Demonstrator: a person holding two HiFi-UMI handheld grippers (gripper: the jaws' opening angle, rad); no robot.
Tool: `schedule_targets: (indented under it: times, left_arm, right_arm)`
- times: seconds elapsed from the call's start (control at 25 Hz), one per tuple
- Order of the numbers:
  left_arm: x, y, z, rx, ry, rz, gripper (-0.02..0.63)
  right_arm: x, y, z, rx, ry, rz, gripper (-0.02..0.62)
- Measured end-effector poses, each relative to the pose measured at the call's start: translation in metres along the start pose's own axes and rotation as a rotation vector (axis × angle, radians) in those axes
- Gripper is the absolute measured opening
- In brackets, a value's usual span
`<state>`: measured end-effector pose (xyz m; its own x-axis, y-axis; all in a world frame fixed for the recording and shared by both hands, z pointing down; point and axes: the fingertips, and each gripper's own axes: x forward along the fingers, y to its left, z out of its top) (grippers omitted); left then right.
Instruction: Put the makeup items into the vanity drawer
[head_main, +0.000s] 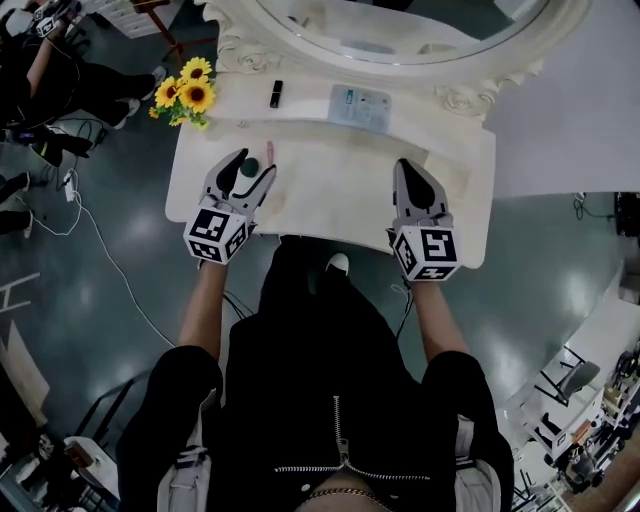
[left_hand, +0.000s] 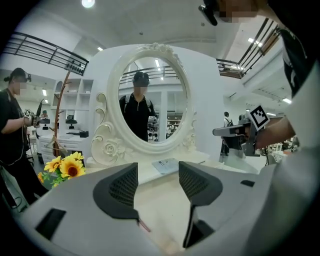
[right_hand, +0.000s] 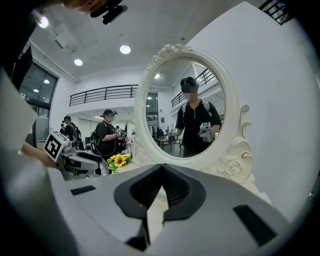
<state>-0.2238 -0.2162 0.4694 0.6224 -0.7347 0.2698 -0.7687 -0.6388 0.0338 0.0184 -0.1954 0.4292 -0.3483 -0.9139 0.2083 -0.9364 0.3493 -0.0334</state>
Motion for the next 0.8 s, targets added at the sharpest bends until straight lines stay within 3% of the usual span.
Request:
schedule_targets:
  times: [0.8]
  left_arm:
    - [0.002,-0.011,-0.175,-0.086,0.455,-0.089,0.206]
  right_arm:
    - [-0.023,-0.007,-0.026,0.004,0.060,-0.025,0.006]
